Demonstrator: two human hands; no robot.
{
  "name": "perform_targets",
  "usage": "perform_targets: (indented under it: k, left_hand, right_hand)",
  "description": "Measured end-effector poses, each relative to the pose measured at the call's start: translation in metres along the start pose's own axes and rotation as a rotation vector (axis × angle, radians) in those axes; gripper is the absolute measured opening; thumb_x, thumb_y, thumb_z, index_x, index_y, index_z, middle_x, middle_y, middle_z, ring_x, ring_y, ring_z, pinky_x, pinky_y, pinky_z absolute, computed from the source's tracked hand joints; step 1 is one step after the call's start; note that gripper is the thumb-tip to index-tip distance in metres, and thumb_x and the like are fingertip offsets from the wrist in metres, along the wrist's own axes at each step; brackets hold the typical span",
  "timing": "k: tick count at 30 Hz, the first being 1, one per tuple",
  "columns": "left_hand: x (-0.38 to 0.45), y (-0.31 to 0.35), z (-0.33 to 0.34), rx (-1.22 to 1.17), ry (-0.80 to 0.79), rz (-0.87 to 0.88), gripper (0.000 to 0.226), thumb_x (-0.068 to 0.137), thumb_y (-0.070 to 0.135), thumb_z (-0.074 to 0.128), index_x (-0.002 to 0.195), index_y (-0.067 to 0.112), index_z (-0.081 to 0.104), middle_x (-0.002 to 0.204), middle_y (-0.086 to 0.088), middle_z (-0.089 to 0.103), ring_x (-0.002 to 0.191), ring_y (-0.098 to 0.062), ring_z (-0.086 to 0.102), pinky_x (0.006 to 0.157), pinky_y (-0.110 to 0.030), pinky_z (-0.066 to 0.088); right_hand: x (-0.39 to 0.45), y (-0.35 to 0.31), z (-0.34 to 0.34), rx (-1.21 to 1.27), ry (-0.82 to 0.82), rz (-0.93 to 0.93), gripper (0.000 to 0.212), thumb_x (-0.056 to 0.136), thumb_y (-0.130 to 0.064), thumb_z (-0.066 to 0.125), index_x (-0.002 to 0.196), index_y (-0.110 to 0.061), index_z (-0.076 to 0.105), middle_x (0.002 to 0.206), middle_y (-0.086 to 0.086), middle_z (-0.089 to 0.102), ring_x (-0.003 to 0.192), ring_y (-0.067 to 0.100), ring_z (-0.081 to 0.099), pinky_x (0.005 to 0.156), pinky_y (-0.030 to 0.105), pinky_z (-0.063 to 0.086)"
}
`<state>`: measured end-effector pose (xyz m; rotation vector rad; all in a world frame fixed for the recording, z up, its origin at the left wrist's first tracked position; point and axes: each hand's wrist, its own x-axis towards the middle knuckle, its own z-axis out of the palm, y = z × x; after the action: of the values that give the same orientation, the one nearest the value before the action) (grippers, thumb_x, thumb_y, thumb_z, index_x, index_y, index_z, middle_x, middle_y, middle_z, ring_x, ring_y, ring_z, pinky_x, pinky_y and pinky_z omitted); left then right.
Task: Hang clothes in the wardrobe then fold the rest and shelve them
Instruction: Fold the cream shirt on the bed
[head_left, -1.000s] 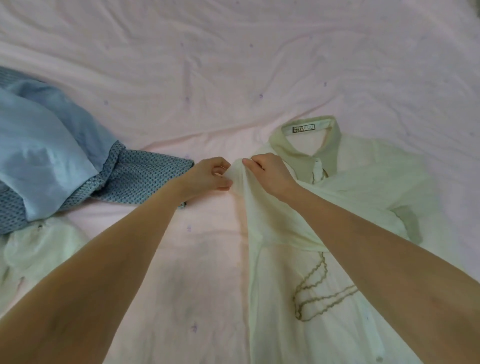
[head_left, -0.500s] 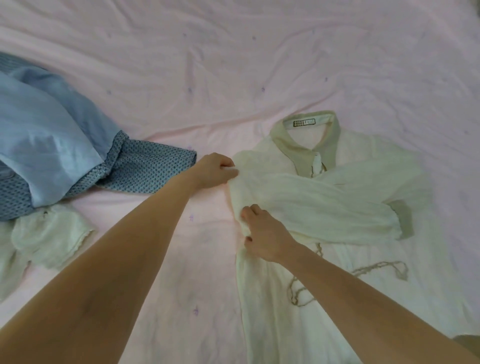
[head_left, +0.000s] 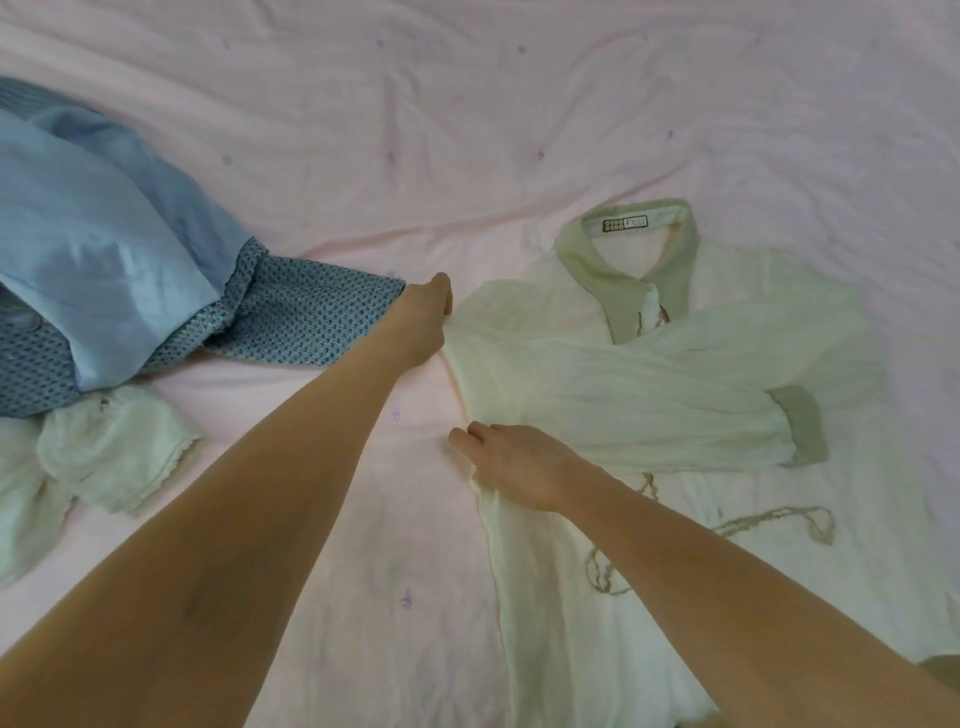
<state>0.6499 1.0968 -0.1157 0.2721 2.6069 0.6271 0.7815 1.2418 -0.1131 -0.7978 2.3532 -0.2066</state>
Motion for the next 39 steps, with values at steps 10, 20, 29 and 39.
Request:
perform_targets:
  k: [10, 20, 29, 39]
  left_hand:
    - [0.001, 0.005, 0.016, 0.311, -0.114, 0.024, 0.03, 0.097, 0.019, 0.044, 0.118, 0.003, 0.058, 0.125, -0.015, 0.047, 0.113, -0.03, 0.046, 0.092, -0.036, 0.044]
    - [-0.028, 0.076, 0.056, 0.187, -0.129, 0.567, 0.049, 0.101, 0.027, 0.044, 0.147, 0.013, 0.036, 0.15, -0.006, 0.037, 0.137, -0.024, 0.032, 0.11, -0.037, 0.031]
    - [0.01, 0.103, 0.088, 0.352, -0.024, 0.178, 0.032, 0.098, 0.013, 0.03, 0.118, 0.004, 0.053, 0.121, -0.015, 0.052, 0.112, -0.032, 0.048, 0.093, -0.041, 0.038]
    - [0.002, 0.126, 0.081, 0.343, 0.384, -0.073, 0.016, 0.096, 0.009, 0.046, 0.107, 0.006, 0.057, 0.103, -0.013, 0.056, 0.095, -0.033, 0.051, 0.089, -0.041, 0.035]
  right_hand:
    - [-0.006, -0.001, 0.006, 0.134, 0.236, -0.031, 0.02, 0.095, -0.014, 0.046, 0.114, -0.007, 0.047, 0.099, 0.007, 0.052, 0.079, 0.024, 0.051, 0.062, 0.036, 0.039]
    - [-0.07, 0.115, -0.01, 0.106, 0.635, 0.819, 0.039, 0.078, 0.007, 0.047, 0.115, -0.006, 0.052, 0.107, 0.013, 0.057, 0.099, 0.033, 0.053, 0.084, 0.037, 0.037]
    - [-0.12, 0.19, -0.009, 0.077, 0.225, 0.832, 0.01, 0.095, -0.023, 0.044, 0.093, -0.014, 0.048, 0.101, 0.01, 0.063, 0.097, 0.03, 0.058, 0.082, 0.035, 0.037]
    - [-0.12, 0.23, -0.069, -0.287, 0.375, 0.386, 0.038, 0.104, -0.04, 0.024, 0.109, -0.014, 0.051, 0.099, 0.004, 0.063, 0.084, 0.034, 0.06, 0.061, 0.034, 0.033]
